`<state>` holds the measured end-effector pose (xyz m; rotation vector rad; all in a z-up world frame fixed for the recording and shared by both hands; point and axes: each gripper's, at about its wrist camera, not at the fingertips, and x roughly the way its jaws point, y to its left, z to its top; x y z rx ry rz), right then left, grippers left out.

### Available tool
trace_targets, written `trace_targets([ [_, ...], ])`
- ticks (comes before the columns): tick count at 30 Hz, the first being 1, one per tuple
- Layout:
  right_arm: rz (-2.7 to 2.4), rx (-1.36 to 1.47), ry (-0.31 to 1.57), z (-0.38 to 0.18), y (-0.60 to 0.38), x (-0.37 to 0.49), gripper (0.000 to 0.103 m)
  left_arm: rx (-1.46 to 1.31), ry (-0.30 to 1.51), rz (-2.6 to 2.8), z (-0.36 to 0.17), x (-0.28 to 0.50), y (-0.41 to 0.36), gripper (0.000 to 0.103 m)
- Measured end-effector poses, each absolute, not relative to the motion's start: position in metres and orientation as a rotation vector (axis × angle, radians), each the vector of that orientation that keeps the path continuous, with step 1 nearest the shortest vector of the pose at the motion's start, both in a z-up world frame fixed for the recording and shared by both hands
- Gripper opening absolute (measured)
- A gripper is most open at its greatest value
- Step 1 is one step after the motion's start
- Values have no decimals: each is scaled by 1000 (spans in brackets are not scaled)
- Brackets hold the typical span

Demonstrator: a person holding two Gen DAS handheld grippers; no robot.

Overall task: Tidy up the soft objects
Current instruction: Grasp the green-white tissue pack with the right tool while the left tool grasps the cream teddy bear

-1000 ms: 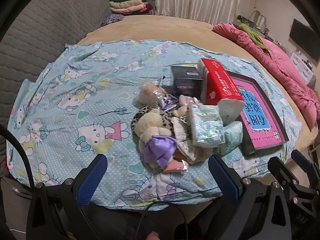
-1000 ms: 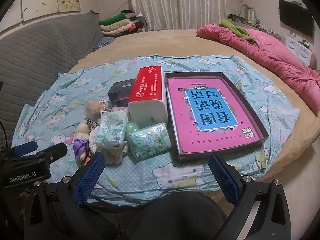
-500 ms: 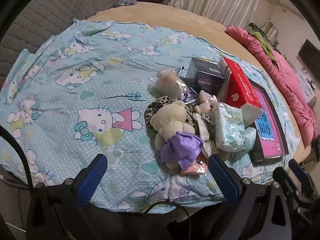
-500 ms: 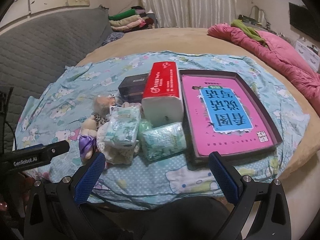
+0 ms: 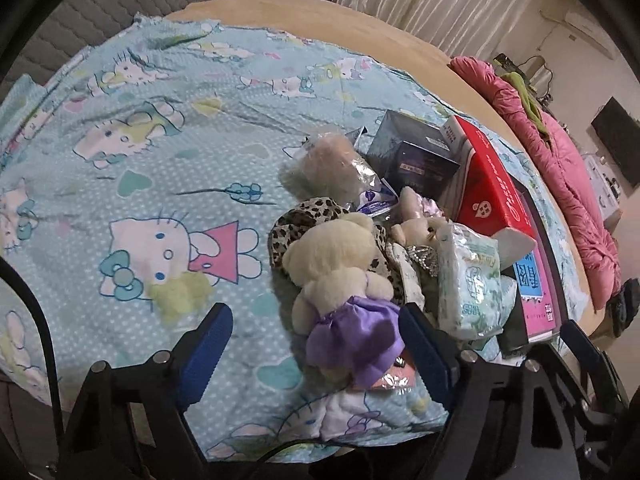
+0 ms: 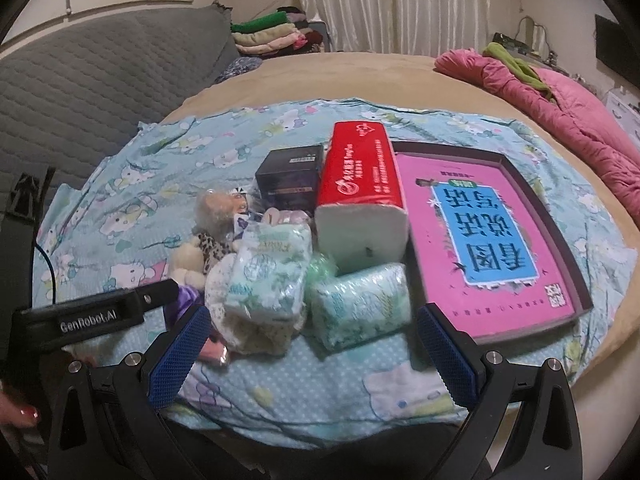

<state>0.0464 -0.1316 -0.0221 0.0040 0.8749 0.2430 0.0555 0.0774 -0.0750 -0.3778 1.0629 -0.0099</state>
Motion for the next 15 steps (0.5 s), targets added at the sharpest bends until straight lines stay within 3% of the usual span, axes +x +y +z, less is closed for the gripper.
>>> trace_targets([
  [11,234,-51,934,-51,-104,83,103,-474,1085,-79,-97,68,86,63],
  [15,247,-45,947,-56,-101,90,103,-515,1089,-100,-103,70,93,63],
])
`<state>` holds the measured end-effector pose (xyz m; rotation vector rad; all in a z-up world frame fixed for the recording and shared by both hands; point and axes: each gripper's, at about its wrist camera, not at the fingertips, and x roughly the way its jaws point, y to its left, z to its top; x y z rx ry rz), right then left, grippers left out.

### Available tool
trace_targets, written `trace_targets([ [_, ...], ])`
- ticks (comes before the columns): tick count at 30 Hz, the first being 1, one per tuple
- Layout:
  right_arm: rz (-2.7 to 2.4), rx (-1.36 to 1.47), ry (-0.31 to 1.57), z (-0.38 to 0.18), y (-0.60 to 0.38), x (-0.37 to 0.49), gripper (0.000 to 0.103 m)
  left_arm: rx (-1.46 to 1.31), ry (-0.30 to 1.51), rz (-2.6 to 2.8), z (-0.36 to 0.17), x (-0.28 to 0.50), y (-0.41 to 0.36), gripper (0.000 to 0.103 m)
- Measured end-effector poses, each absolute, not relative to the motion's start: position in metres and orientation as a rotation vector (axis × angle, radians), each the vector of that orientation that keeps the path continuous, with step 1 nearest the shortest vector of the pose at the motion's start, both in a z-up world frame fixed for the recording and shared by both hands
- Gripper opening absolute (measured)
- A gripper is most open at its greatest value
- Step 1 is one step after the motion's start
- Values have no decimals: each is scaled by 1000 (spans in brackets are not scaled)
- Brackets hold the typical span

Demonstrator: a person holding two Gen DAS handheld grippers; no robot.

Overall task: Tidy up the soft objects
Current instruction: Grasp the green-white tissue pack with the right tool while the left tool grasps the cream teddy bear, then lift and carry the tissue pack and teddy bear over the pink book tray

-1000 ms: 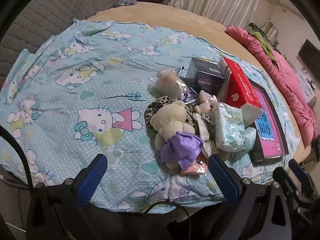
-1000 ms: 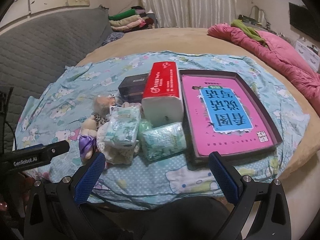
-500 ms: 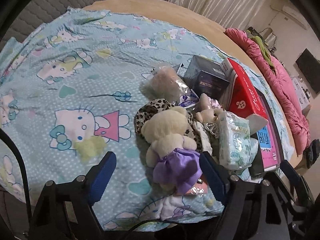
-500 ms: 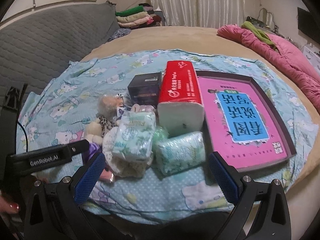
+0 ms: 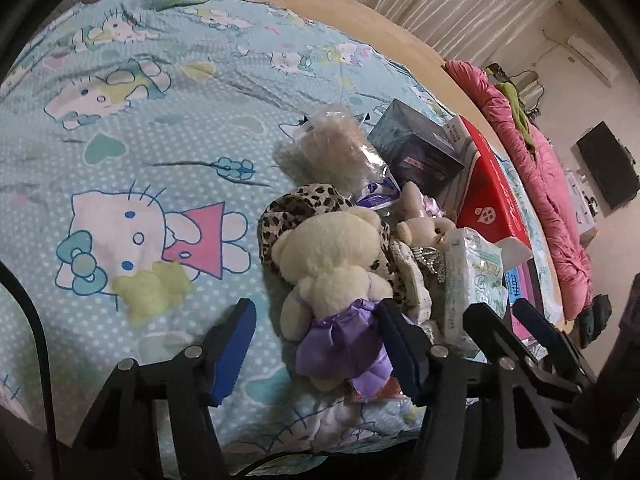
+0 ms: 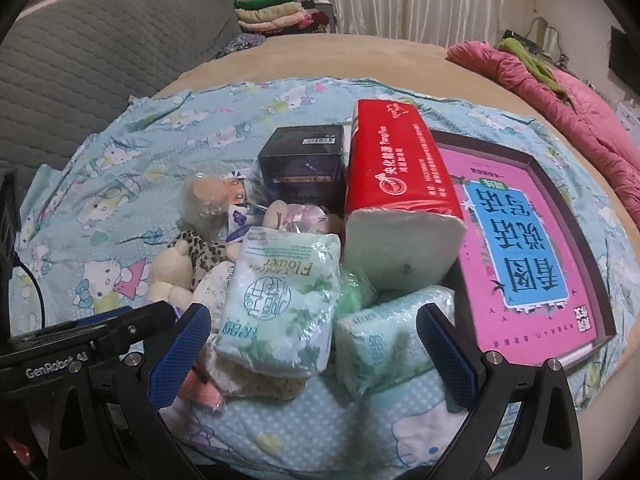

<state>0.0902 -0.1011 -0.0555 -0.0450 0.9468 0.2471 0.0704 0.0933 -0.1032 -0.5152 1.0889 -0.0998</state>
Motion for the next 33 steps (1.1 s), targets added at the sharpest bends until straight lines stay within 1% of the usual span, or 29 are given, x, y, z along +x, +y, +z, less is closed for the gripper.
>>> trace_targets([
  [6,260,-70,948,-61,-94,99,101,-547,1086,-122,-106,70,101,62],
  [9,264,-89,946,-62,-91,101,99,-541,1085,-129,-106,69,102,62],
  [11,267,-96,946,-64,-92,103,95,-533,1090,-141,-107,70,99,62],
  [14,296,-110,961,-67,-91,105,82,-506,1097,-148,-107,71,94,62],
  [15,309,-117,972,-69,-89,106,74,-495,1100,-147,-107,72,93,62],
  [16,316,-124,978,-71,-89,107,68,-488,1102,-147,-108,73,91,62],
  [18,330,-127,967,-71,-89,106,62,-487,1106,-146,-109,74,89,61],
  [19,334,-123,964,-70,-90,105,58,-492,1106,-153,-110,75,88,60],
  [20,339,-114,960,-69,-91,104,57,-496,1108,-159,-111,75,88,53],
  [21,349,-100,954,-68,-94,104,54,-504,1111,-172,-112,76,87,51],
  [22,355,-83,949,-66,-97,103,53,-500,1112,-172,-112,76,86,51],
  [24,366,-57,936,-63,-102,101,52,-490,1112,-182,-112,75,83,46],
  [27,378,-33,915,-57,-105,97,52,-475,1106,-184,-109,74,82,44],
  [33,401,10,881,-45,-112,88,52,-476,1036,-194,-91,64,87,43],
])
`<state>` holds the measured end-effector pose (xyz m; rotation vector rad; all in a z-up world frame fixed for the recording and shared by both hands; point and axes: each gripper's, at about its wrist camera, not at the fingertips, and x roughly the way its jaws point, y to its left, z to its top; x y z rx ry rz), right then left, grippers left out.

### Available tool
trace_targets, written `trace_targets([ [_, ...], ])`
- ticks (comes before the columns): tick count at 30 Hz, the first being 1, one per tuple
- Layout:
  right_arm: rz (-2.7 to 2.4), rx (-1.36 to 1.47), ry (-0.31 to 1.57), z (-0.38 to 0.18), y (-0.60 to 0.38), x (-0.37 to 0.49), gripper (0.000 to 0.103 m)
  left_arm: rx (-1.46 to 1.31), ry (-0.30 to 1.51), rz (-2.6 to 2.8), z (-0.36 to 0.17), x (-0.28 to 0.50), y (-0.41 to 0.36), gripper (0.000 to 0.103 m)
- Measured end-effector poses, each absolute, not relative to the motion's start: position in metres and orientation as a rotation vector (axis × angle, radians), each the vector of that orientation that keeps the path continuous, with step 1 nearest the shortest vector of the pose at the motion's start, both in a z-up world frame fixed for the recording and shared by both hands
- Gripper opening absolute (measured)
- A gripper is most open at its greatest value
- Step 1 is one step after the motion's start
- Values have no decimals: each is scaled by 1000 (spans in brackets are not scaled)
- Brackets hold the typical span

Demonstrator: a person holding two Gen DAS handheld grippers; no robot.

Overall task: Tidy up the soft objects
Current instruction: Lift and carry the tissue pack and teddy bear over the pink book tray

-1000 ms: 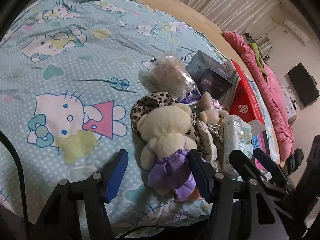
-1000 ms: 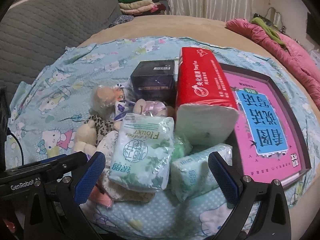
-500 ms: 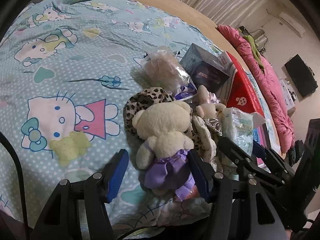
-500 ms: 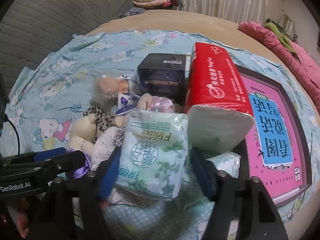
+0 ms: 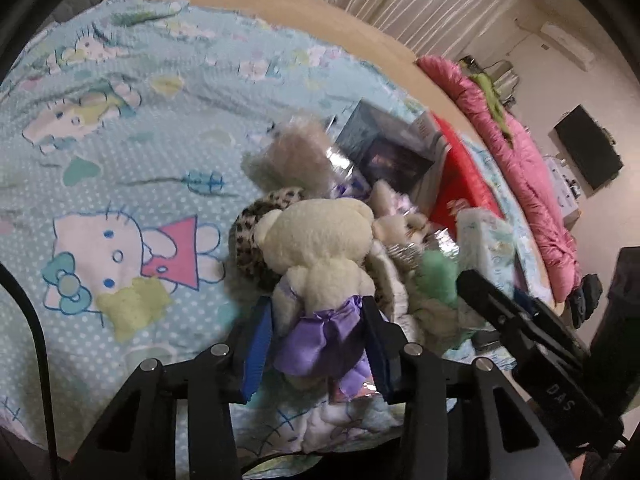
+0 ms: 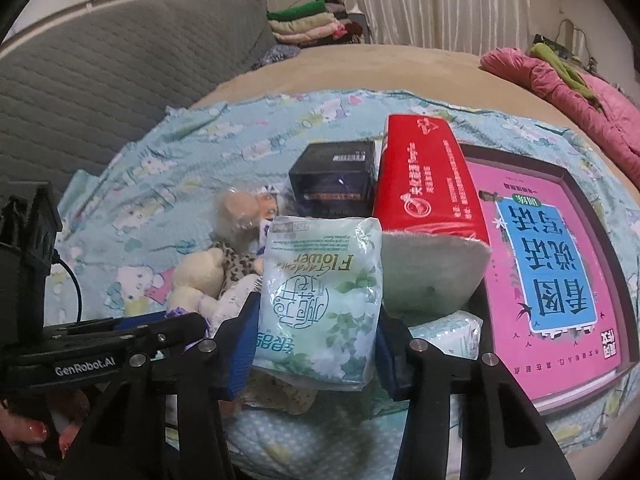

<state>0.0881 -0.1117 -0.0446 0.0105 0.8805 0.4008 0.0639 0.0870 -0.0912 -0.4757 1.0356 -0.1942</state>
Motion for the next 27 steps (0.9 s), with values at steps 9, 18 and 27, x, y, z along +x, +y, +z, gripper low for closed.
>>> trace_targets([
  [9,412,36,836,-29,-121,76,52,-439,981,-154,-67,50,94,43],
  [18,404,85,789,-11,-141,65,52,-365,927,-171,-31,41,72,43],
  [27,354,159,734,7,-170,59,52,-290,899,-219,-2,46,26,43],
])
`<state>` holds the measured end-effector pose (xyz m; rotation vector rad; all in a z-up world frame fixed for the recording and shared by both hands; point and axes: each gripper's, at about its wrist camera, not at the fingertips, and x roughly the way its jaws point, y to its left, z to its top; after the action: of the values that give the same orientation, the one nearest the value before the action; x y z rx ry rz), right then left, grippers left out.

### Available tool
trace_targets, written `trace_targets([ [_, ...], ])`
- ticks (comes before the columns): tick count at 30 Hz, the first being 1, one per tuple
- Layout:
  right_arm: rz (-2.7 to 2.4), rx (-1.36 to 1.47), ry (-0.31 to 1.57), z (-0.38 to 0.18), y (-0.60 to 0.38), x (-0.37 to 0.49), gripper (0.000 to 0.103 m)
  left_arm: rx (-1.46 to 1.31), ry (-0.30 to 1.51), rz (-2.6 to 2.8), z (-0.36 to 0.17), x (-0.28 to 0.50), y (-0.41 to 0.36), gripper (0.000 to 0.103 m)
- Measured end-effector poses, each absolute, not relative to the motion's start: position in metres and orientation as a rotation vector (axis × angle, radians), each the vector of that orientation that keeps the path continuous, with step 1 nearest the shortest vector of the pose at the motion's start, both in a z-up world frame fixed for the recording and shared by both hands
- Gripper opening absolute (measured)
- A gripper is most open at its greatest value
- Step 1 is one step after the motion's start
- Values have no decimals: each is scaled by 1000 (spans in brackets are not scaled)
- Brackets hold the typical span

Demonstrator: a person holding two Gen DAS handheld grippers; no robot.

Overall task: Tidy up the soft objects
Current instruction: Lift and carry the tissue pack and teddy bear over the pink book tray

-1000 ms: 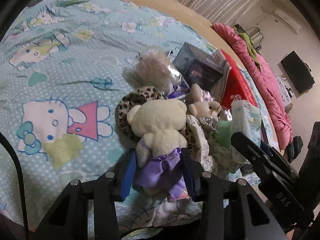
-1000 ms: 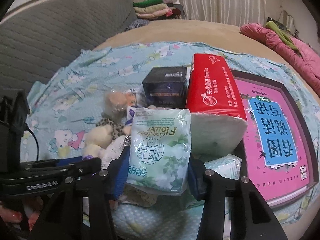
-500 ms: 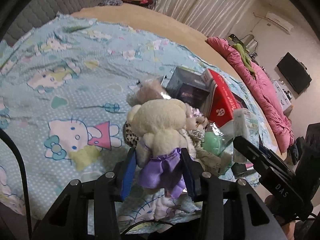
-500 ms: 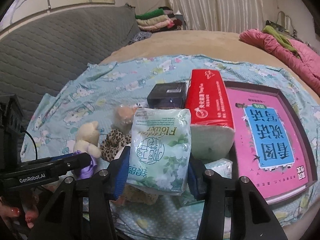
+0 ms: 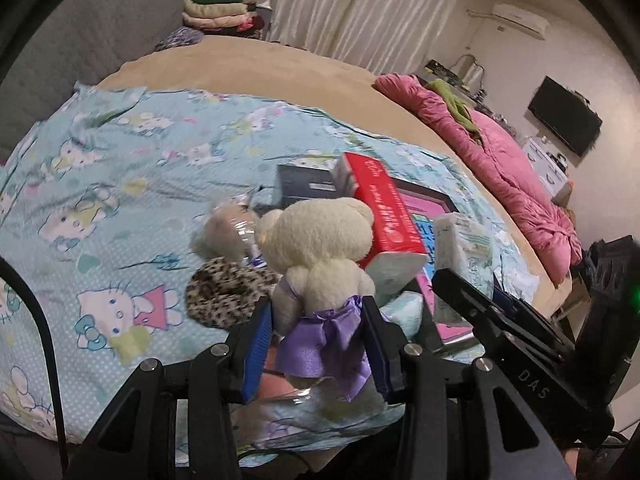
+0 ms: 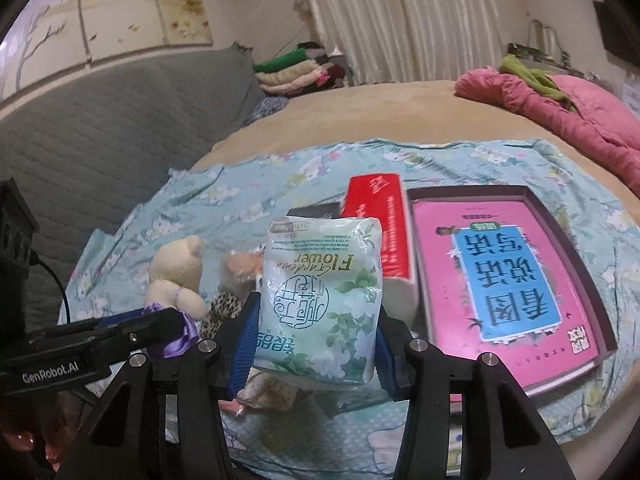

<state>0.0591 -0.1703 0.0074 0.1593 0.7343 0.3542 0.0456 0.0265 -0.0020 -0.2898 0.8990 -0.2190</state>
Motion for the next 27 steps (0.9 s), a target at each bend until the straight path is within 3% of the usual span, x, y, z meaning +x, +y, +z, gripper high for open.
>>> trace_targets([
  [27,55,348,623,22,-296,56,52,-115,897,-340,33,83,-112,43],
])
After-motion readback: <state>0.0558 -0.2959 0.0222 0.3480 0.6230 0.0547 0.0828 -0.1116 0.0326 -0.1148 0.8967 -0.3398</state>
